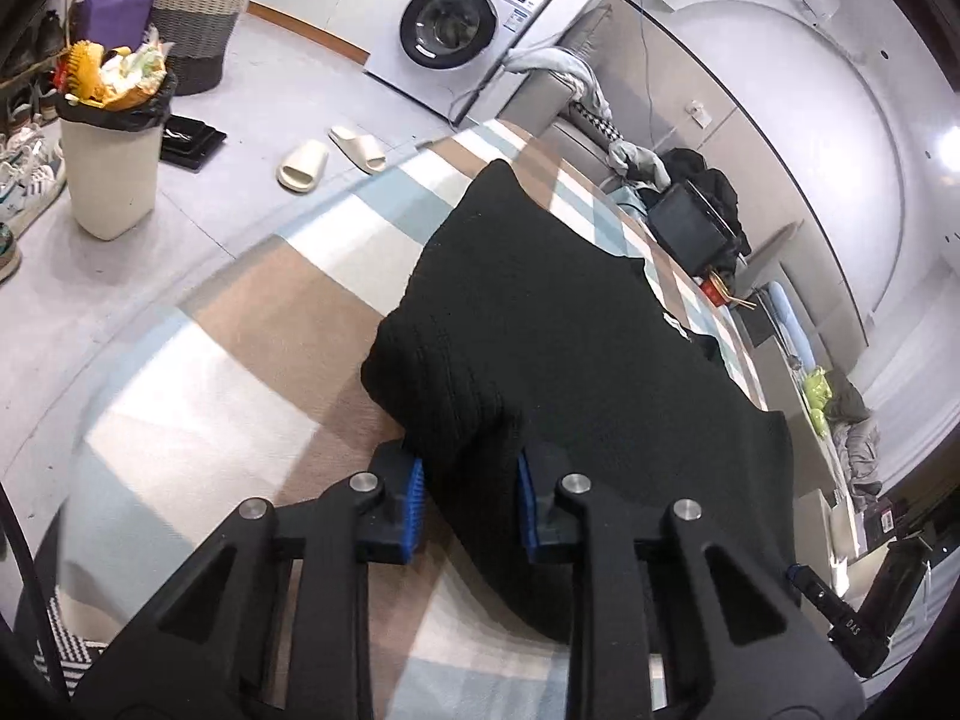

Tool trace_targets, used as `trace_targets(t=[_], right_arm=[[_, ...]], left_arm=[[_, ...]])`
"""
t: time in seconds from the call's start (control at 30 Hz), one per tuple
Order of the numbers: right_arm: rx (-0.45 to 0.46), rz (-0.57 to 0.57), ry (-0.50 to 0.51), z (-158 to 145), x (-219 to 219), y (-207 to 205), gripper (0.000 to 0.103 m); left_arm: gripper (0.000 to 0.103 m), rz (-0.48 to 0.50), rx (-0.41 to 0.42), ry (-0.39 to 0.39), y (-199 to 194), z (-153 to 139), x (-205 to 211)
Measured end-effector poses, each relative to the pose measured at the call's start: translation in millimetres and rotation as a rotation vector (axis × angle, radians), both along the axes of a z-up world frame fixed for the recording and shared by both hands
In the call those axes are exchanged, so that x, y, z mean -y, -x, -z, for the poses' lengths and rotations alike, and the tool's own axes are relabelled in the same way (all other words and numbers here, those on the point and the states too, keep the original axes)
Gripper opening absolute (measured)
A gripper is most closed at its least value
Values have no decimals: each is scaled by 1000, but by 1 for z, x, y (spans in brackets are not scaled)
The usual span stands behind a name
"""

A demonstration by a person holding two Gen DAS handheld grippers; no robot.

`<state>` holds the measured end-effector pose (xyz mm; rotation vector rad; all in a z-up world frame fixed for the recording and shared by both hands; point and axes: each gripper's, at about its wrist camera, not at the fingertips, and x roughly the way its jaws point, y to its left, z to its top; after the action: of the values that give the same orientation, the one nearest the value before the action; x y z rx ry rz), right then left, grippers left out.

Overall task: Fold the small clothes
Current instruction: 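Move the open left gripper to the side edge of the black sweater, then grasp the sweater side with the left gripper and fold it inward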

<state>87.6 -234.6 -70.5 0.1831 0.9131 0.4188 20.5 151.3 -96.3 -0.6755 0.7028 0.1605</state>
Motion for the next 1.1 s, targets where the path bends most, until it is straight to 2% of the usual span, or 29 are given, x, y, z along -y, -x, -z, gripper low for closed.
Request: trace_targets(t=[0.2,0.4,0.5,0.57,0.63,0.7,0.77,0.83,0.87,1.0,1.1], right_arm=[[0,22,-7,-1,9,-1,69],[6,32,-17,-3,14,1,69],[9,41,-18,-5,18,0,69],[9,52,-20,-6,21,0,69],[16,64,-21,-9,25,1,69],[22,76,-17,-11,29,1,69],[19,89,-13,-12,33,1,70],[14,102,-12,-12,38,1,70],[14,105,-15,-13,40,1,70],[11,107,-33,-15,45,1,70],[-8,60,-81,-15,41,1,69]], left_arm=[[20,42,60,-100,1,-31,14],[20,248,212,-205,-38,-87,88],[20,400,268,-223,-55,-104,141],[20,564,280,-203,-61,-108,182],[20,744,259,-180,-63,-99,226],[31,870,200,-145,-65,-83,255],[49,951,106,-116,-64,-62,269],[56,956,62,-117,-61,-51,266],[57,955,53,-122,-58,-48,263],[61,883,78,-150,-47,-49,230],[62,816,84,-196,-50,-48,208]])
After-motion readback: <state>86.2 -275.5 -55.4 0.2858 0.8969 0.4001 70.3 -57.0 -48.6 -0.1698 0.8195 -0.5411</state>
